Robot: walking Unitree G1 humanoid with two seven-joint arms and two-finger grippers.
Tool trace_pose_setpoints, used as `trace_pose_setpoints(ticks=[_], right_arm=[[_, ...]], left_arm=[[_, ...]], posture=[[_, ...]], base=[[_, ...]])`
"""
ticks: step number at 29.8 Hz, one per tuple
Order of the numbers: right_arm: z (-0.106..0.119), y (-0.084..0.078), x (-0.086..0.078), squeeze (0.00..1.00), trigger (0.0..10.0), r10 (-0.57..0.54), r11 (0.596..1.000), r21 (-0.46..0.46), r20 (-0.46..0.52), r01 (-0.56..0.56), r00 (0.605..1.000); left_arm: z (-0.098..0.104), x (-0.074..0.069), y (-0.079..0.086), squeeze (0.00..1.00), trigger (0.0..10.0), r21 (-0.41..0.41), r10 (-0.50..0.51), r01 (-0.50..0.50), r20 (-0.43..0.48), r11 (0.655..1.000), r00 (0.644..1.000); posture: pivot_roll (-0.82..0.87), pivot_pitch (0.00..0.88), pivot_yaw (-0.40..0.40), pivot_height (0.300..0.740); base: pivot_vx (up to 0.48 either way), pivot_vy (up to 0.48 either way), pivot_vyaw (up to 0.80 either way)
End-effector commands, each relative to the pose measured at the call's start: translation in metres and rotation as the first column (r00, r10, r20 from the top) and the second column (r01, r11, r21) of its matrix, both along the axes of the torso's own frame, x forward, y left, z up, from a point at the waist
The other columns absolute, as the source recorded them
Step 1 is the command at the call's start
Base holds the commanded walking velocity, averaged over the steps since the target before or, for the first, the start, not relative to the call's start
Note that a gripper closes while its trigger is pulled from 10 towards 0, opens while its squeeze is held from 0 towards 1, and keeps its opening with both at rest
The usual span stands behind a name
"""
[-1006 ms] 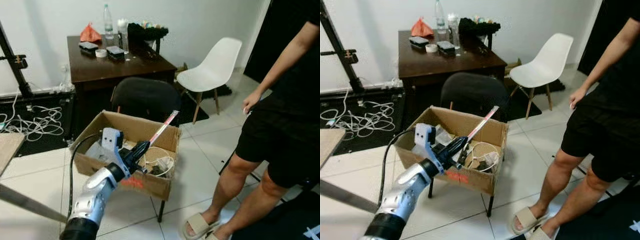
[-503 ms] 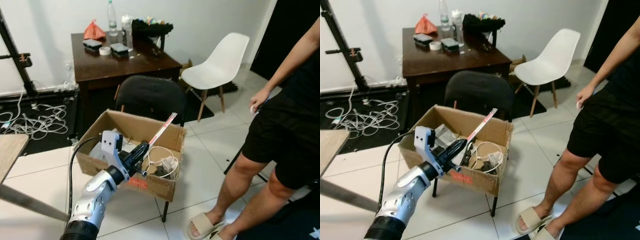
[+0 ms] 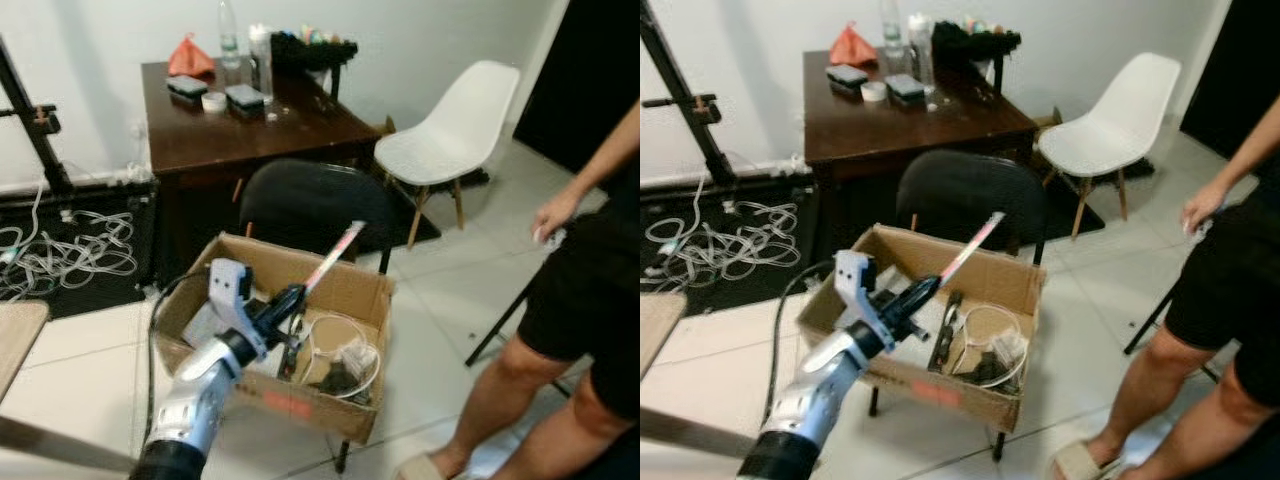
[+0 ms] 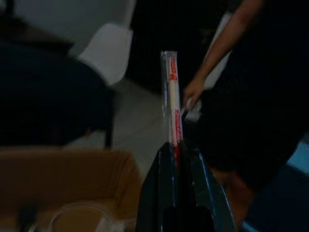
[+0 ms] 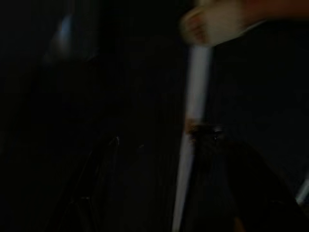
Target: Picking trash to rubbish bin
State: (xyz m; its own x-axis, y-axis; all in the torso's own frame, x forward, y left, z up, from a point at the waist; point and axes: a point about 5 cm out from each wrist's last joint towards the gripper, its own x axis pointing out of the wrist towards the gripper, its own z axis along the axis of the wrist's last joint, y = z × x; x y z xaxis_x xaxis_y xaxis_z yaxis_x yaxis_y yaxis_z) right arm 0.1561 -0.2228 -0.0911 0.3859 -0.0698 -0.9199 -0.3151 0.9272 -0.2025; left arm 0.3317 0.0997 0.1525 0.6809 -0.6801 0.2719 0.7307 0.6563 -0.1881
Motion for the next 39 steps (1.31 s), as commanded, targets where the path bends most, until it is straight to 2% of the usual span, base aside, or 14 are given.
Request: trace_pose_setpoints(ticks=[1, 6, 9, 11, 13, 15, 16, 19, 23, 29, 30, 31, 35, 39], right_arm=[[-0.006, 0.004, -0.014, 0.0, 10.0, -0.006, 1.0, 0.012, -0.043, 0.006, 0.999], [-0.007, 0.004, -0.015, 0.0, 10.0, 0.007, 1.0, 0.005, -0.048, -0.007, 0.999], [-0.007, 0.003, -0.016, 0.0, 10.0, 0.007, 1.0, 0.003, -0.051, -0.007, 0.999], [-0.007, 0.003, -0.016, 0.0, 10.0, 0.007, 1.0, 0.002, -0.053, -0.007, 0.999], [-0.007, 0.003, -0.016, 0.0, 10.0, 0.006, 1.0, 0.001, -0.053, -0.006, 0.999], [-0.007, 0.003, -0.016, 0.0, 10.0, 0.006, 1.0, 0.001, -0.053, -0.006, 0.999], [-0.007, 0.003, -0.016, 0.0, 10.0, 0.006, 1.0, 0.001, -0.054, -0.006, 0.999], [-0.007, 0.003, -0.016, 0.0, 10.0, 0.006, 1.0, 0.001, -0.054, -0.006, 0.999], [-0.007, 0.004, -0.017, 0.0, 10.0, 0.006, 1.0, 0.0, -0.055, -0.006, 0.998], [-0.007, 0.003, -0.017, 0.0, 10.0, 0.003, 1.0, 0.0, -0.055, -0.003, 0.999], [-0.007, 0.003, -0.017, 0.0, 10.0, 0.002, 1.0, 0.0, -0.055, -0.002, 0.998], [-0.007, 0.003, -0.017, 0.0, 10.0, 0.001, 1.0, 0.0, -0.055, -0.001, 0.998], [-0.007, 0.003, -0.017, 0.0, 10.0, 0.0, 1.0, 0.0, -0.056, 0.0, 0.998], [-0.007, 0.004, -0.018, 0.0, 10.0, 0.0, 1.0, 0.0, -0.058, 0.0, 0.998]], left_arm=[[-0.01, -0.003, 0.002, 0.0, 10.0, 0.011, 0.003, -0.003, -0.034, 1.0, 0.999], [-0.011, -0.001, -0.002, 0.0, 10.0, 0.039, 0.044, -0.042, -0.037, 0.998, 0.998], [-0.013, 0.0, -0.007, 0.0, 10.0, 0.102, 0.074, -0.072, -0.022, 0.992, 0.997], [-0.017, 0.004, -0.01, 0.0, 10.0, 0.194, 0.142, -0.138, -0.009, 0.971, 0.99], [-0.018, 0.005, -0.011, 0.0, 10.0, 0.211, 0.154, -0.149, -0.008, 0.966, 0.988], [-0.023, 0.005, -0.016, 0.0, 10.0, 0.284, 0.174, -0.17, 0.008, 0.944, 0.985], [-0.031, 0.005, -0.021, 0.0, 10.0, 0.377, 0.202, -0.199, 0.031, 0.905, 0.979], [-0.033, 0.005, -0.022, 0.0, 10.0, 0.401, 0.213, -0.209, 0.037, 0.892, 0.976], [-0.043, 0.001, -0.034, 0.0, 10.0, 0.495, 0.224, -0.231, 0.075, 0.838, 0.972], [-0.049, -0.003, -0.051, 0.0, 10.0, 0.54, 0.212, -0.235, 0.107, 0.808, 0.972], [-0.051, -0.004, -0.055, 0.94, 10.0, 0.556, 0.213, -0.246, 0.125, 0.794, 0.969], [-0.051, -0.004, -0.057, 1.0, 10.0, 0.569, 0.216, -0.258, 0.141, 0.781, 0.966], [-0.051, -0.003, -0.059, 1.0, 10.0, 0.578, 0.238, -0.291, 0.167, 0.763, 0.957], [-0.05, -0.002, -0.061, 1.0, 10.0, 0.572, 0.245, -0.299, 0.172, 0.764, 0.954]], posture=[[-0.17, 0.16, 0.026, 0.74], [-0.17, 0.167, 0.027, 0.74], [-0.17, 0.168, 0.027, 0.74], [-0.17, 0.169, 0.028, 0.74], [-0.18, 0.169, 0.029, 0.74], [-0.18, 0.169, 0.031, 0.74], [-0.18, 0.168, 0.032, 0.74], [-0.18, 0.168, 0.032, 0.74], [-0.18, 0.169, 0.035, 0.74], [-0.18, 0.172, 0.037, 0.74], [-0.19, 0.173, 0.038, 0.74], [-0.19, 0.173, 0.038, 0.74], [-0.19, 0.176, 0.04, 0.74], [-0.18, 0.177, 0.04, 0.74]], base=[[0.315, 0.0, 0.0], [0.063, 0.0, 0.0], [0.0, 0.0, 0.0], [0.0, 0.0, 0.0], [0.0, 0.0, 0.0], [0.0, 0.0, 0.0], [0.0, 0.0, 0.0], [0.0, 0.0, 0.0], [0.0, 0.0, 0.0], [0.0, 0.0, 0.0], [0.0, 0.0, 0.0], [0.0, 0.0, 0.0], [0.0, 0.0, 0.0], [0.0, 0.0, 0.0]])
